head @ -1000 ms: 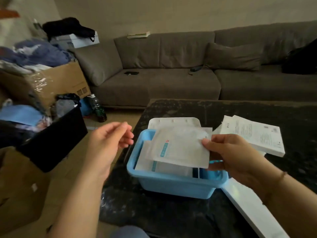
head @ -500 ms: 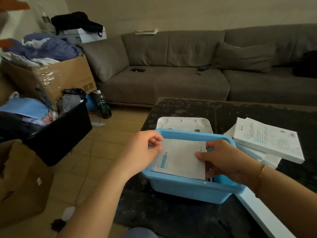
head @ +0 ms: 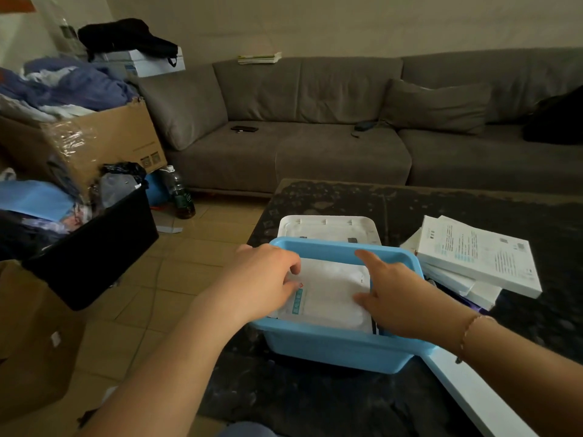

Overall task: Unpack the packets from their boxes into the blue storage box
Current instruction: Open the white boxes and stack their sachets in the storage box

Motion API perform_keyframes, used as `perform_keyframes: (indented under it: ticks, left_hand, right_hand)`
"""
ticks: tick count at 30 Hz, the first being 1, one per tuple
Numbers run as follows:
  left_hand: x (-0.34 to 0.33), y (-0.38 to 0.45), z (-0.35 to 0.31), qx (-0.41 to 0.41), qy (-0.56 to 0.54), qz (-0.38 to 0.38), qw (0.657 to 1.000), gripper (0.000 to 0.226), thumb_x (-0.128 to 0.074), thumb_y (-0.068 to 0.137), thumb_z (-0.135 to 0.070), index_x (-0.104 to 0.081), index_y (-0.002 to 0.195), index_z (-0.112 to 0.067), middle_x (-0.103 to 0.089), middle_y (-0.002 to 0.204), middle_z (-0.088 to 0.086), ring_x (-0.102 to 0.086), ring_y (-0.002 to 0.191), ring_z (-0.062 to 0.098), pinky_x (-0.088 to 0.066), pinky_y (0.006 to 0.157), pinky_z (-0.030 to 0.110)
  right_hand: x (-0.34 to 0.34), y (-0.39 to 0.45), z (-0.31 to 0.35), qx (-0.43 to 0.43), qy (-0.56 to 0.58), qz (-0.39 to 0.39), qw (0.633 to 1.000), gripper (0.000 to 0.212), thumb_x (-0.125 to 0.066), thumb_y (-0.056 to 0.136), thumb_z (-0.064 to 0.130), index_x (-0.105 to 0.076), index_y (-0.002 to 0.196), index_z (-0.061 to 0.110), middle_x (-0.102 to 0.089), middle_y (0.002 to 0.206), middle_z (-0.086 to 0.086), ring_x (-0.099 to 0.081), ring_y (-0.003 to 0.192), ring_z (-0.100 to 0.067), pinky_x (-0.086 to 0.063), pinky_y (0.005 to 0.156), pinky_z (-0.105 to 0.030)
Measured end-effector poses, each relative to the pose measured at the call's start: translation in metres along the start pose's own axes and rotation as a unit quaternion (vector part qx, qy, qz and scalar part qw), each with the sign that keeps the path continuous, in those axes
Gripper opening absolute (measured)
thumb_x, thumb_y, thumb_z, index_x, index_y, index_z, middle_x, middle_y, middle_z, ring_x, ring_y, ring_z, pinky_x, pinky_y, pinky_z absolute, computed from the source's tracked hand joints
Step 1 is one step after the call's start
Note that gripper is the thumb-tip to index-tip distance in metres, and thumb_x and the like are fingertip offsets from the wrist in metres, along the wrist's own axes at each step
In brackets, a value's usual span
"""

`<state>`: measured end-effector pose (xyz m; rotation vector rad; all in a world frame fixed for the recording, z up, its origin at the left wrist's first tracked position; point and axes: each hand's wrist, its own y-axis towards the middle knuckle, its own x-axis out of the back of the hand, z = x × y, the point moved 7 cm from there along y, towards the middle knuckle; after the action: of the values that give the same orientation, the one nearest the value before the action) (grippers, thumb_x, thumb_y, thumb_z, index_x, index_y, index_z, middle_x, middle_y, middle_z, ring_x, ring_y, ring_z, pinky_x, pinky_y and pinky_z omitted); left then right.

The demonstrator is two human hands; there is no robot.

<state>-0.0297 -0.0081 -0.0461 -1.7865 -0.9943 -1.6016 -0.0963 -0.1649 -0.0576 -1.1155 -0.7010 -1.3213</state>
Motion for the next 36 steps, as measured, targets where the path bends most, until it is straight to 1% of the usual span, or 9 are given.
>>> perform_keyframes:
  ticks: [5,8,11,14,19,23,31,34,36]
  left_hand:
    - [-0.003,0.003,-0.004,-0.022,0.025,0.002,0.999,0.014,-0.057,0.095,-0.041,-0.061,0.105,-0.032,-0.067,0.094,-0.012,-0.061,0.088,0.010,-0.046,0.092,0.034]
    - [-0.005,0.005,-0.002,-0.020,0.001,-0.011,1.000,0.009,-0.058,0.096,-0.040,-0.060,0.099,-0.032,-0.062,0.084,-0.013,-0.060,0.080,0.007,-0.045,0.075,0.025]
    - [-0.010,0.007,0.005,0.010,-0.056,-0.014,0.998,0.008,-0.058,0.096,-0.039,-0.059,0.094,-0.031,-0.056,0.072,-0.014,-0.057,0.067,0.005,-0.041,0.060,0.020]
    - [-0.010,0.008,0.008,0.027,-0.095,-0.049,0.994,0.011,-0.059,0.096,-0.038,-0.062,0.089,-0.029,-0.063,0.071,-0.012,-0.060,0.063,0.004,-0.046,0.055,0.019]
    - [-0.008,0.005,0.008,0.046,-0.112,-0.096,0.988,0.017,-0.057,0.097,-0.037,-0.063,0.085,-0.026,-0.063,0.062,-0.010,-0.059,0.054,0.008,-0.041,0.049,0.018]
    - [-0.007,0.005,0.006,0.041,-0.076,-0.092,0.992,0.013,-0.054,0.098,-0.036,-0.062,0.092,-0.027,-0.065,0.075,-0.010,-0.061,0.063,0.008,-0.051,0.054,0.021]
    - [-0.009,0.001,0.004,0.017,-0.073,-0.071,0.995,0.007,-0.057,0.098,-0.030,-0.062,0.099,-0.027,-0.067,0.085,-0.009,-0.063,0.070,0.008,-0.049,0.058,0.018]
    - [-0.004,-0.002,0.006,0.040,-0.113,-0.074,0.990,0.009,-0.058,0.097,-0.031,-0.064,0.092,-0.027,-0.062,0.071,-0.013,-0.060,0.060,0.006,-0.039,0.051,0.014]
    - [0.008,-0.011,0.001,0.048,-0.066,-0.146,0.986,0.011,-0.059,0.095,-0.033,-0.065,0.088,-0.027,-0.060,0.066,-0.014,-0.055,0.054,0.006,-0.034,0.048,0.014]
  right_hand:
    - [-0.003,-0.001,0.000,-0.002,0.024,0.017,1.000,0.074,-0.048,0.100,0.032,0.002,0.154,0.024,-0.053,0.080,0.009,-0.057,0.071,-0.007,-0.047,0.072,-0.021]
    - [-0.001,0.005,-0.007,-0.055,0.069,0.029,0.996,0.077,-0.044,0.100,0.042,0.008,0.154,0.023,-0.053,0.086,0.010,-0.059,0.073,-0.008,-0.048,0.063,-0.016]
    - [-0.011,0.009,-0.010,-0.117,0.197,0.078,0.970,0.084,-0.045,0.098,0.048,0.016,0.153,0.029,-0.049,0.139,-0.004,-0.061,0.111,-0.022,-0.058,0.086,-0.036]
    - [-0.021,0.005,-0.013,-0.167,0.326,0.100,0.925,0.086,-0.051,0.095,0.048,0.010,0.154,0.034,-0.030,0.155,-0.005,-0.046,0.131,-0.031,-0.050,0.098,-0.051]
    - [-0.030,-0.005,-0.015,-0.209,0.488,0.123,0.839,0.064,-0.055,0.097,0.034,-0.024,0.151,0.020,-0.037,0.151,-0.005,-0.037,0.138,-0.033,-0.033,0.113,-0.047]
    - [-0.035,-0.009,-0.006,-0.251,0.573,0.169,0.762,0.037,-0.051,0.100,0.025,-0.046,0.133,0.010,-0.060,0.110,-0.013,-0.057,0.102,-0.034,-0.041,0.096,-0.046]
    - [-0.035,-0.008,-0.002,-0.271,0.575,0.168,0.754,0.041,-0.052,0.100,0.016,-0.042,0.139,0.008,-0.058,0.100,-0.015,-0.057,0.089,-0.034,-0.043,0.090,-0.049]
    - [-0.031,-0.012,-0.007,-0.265,0.572,0.157,0.760,0.050,-0.054,0.098,0.015,-0.036,0.144,0.009,-0.056,0.118,-0.016,-0.054,0.112,-0.035,-0.039,0.105,-0.049]
    - [-0.017,-0.018,-0.017,-0.231,0.538,0.119,0.802,0.056,-0.060,0.095,0.016,-0.034,0.146,0.013,-0.049,0.139,-0.012,-0.045,0.130,-0.031,-0.033,0.114,-0.047]
